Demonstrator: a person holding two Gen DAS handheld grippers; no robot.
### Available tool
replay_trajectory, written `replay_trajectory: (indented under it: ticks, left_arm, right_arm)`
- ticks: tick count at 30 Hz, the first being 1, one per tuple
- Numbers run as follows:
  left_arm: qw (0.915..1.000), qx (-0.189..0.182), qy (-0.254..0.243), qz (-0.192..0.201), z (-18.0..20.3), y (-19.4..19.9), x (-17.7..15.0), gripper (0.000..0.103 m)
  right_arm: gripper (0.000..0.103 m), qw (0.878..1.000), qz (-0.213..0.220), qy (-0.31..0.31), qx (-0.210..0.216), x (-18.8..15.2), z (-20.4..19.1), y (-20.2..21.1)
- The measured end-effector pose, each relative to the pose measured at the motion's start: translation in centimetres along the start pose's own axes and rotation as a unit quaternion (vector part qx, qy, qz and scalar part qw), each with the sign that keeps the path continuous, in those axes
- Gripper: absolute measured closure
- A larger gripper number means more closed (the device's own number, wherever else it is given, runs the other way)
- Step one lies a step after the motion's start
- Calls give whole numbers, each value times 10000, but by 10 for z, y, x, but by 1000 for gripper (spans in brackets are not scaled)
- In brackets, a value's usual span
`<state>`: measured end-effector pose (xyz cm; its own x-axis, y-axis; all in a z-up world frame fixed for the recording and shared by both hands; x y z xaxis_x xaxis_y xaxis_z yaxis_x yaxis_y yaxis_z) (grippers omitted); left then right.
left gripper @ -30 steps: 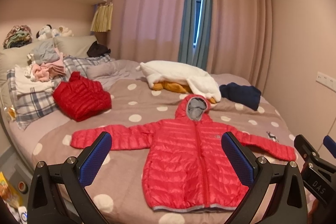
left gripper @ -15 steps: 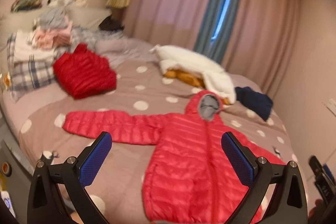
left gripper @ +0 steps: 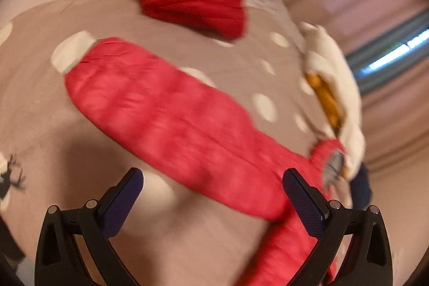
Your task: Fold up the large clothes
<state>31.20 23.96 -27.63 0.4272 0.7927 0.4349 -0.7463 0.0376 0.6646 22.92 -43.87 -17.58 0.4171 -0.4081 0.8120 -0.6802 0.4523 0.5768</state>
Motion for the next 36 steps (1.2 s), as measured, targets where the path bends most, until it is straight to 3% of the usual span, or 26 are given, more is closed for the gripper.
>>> replay_trajectory:
  ticks: [3,5,8,11,15,16,18,19,20,21,23,24,27,30,33,36]
  left_arm:
    - [9992,193,338,-59,-29,-18,1,0]
    - [9977,29,664,-98,-40,-28,3,0]
    - [9949,-483,876,110,-39,-31,16,0]
    - [9817,-1307,1377,-148,-33,-41,24,0]
    - [9698,-1762,1654,-333,-27,-48,37,4]
    - [9682,-1812,1699,-293,-27,-50,40,9]
    - [9721,-1424,1847,-237,-40,-57,43,49]
    - [9741,-1228,1884,-255,-50,-63,38,62]
    - [9745,-1104,1935,-265,-57,-68,36,81]
    - [9723,-1157,2019,-227,-62,-70,34,87]
    - [9639,-1432,2243,-83,-68,-69,33,89]
    - [9636,-1455,2241,-49,-68,-67,33,89]
    - [9723,-1172,2022,71,-63,-65,33,89]
    - [9777,-961,1848,271,-59,-64,36,89]
    - [9784,-879,1848,295,-59,-67,37,89]
    - [9801,-802,1800,256,-59,-73,42,89]
  right_arm:
    - [0,9985,-252,-467,-138,-6,32,-28]
    - [0,9961,-301,-746,-366,-8,50,-40]
    - [0,9920,-403,-1083,-517,-15,65,-49]
    - [0,9875,-446,-1383,-612,-24,79,-56]
    - [0,9774,-439,-1990,-557,-34,99,-65]
    - [1,9736,-428,-2180,-529,-37,104,-66]
    - [1,9640,-413,-2590,-434,-44,111,-69]
    - [1,9558,-382,-2899,-313,-50,114,-71]
    - [1,9512,-344,-3056,-237,-53,114,-72]
    - [2,9459,-237,-3230,-172,-55,115,-71]
    - [5,9400,-21,-3411,-94,-55,115,-68]
    - [12,9365,27,-3506,54,-54,113,-69]
    - [39,9073,-12,-4134,762,-58,104,-77]
    - [74,8915,-75,-4484,640,-71,107,-87]
    - [89,8786,30,-4689,903,-74,107,-91]
    - [95,8847,-15,-4579,875,-71,104,-90]
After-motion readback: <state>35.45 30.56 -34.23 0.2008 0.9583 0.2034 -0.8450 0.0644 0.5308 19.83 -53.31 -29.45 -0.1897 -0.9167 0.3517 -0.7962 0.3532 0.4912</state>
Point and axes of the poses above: each gripper's, at about its wrist camera, not at the fingertips, and y roughly against the way its jaws point, z to its right, x to its top, the point moved 8 cm from there along -y, roughly the way its jaws point, and after that the axes turned 7 degrees about z, right-handed, at the moved point
